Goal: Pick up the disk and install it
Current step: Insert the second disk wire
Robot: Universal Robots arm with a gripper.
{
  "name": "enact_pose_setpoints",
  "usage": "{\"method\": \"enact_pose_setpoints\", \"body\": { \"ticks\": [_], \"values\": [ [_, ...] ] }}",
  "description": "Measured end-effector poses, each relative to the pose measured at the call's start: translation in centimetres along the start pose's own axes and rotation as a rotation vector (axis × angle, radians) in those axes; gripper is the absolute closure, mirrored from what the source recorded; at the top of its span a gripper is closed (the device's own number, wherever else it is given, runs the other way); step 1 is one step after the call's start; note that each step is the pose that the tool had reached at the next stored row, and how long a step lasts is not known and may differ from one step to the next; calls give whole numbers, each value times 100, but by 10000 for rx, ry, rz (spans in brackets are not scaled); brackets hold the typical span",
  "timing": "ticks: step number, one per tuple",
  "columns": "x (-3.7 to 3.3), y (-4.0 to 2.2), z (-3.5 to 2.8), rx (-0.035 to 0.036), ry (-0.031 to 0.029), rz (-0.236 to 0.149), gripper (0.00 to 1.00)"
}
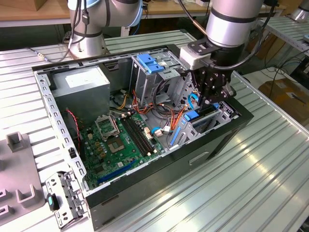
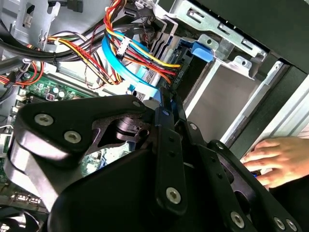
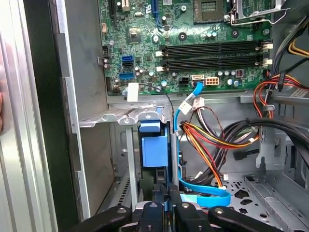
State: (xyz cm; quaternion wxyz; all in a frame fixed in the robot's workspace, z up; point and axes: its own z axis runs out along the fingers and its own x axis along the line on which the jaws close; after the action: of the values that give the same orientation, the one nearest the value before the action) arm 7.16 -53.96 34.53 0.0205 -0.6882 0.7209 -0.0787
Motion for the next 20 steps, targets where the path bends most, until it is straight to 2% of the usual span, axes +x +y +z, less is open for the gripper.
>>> {"method": "enact_pose_setpoints", "body": {
  "ticks": [2,5,10,12,15,20],
  "values": [
    [1,1,0,48,-39,-257,84],
    [3,7,-1,70,-64,-374,84],
    [27,13,8,68,-238,-385,84],
    [50,11,12,65,-356,-369,84],
    [74,10,14,63,-412,-361,84],
    [92,12,31,61,-458,-355,84]
  ]
}}
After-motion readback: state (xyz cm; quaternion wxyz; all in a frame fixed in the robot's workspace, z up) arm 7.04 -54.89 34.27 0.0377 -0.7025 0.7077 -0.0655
